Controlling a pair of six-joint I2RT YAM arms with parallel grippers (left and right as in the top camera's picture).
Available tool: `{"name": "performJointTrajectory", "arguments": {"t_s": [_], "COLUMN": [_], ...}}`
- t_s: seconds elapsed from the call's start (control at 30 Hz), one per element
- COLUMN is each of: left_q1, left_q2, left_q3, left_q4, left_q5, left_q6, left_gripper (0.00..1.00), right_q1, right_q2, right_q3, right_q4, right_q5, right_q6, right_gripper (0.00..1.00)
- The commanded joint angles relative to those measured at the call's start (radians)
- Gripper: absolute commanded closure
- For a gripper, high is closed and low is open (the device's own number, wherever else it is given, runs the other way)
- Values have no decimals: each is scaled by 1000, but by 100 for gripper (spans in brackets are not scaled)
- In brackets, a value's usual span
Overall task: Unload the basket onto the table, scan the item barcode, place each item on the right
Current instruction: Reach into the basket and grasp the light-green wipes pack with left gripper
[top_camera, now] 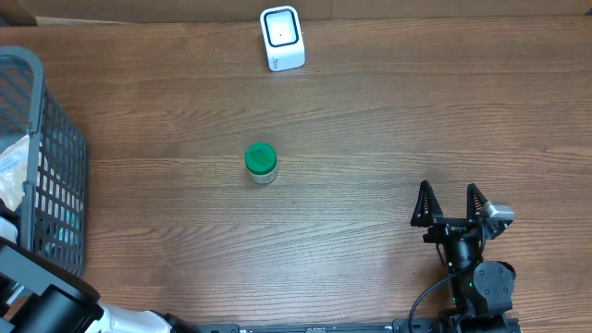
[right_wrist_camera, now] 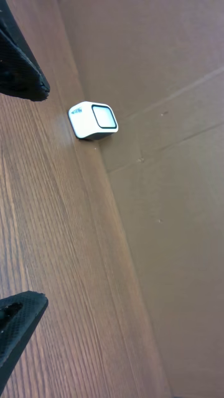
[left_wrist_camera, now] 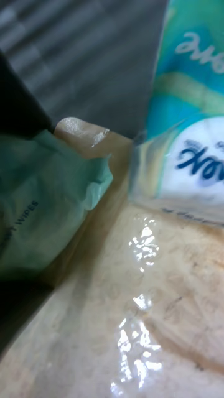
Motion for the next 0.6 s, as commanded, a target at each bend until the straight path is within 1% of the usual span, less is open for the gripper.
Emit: {"name": "performJointTrajectory", "arguments": {"t_s": [0.0, 0.07, 0.1, 0.23, 0.37, 0.57], "left_q1": [3, 3, 3, 3, 3, 3], "left_q2": [72, 70, 70, 68, 64, 64], "left_q3": [-20, -16, -11, 18, 75, 243], "left_q4": [-9, -7, -9, -31, -90, -231], "left_q5": [27, 27, 27, 27, 36, 182], "left_q6": [13, 12, 12, 8, -4, -21], "left_gripper": [81, 94, 96, 96, 96, 96], "right_q1": [-1, -1, -1, -1, -1, -1], "right_q2": [-3, -3, -3, -3, -3, -3], "right_q3": [-10, -10, -10, -10, -10, -10], "right_q4": [4, 4, 5, 5, 5, 5], "right_q5": [10, 10, 10, 10, 10, 10], "right_q6": [-4, -4, -4, -4, -4, -4], "right_gripper": [0, 0, 0, 0, 0, 0]}}
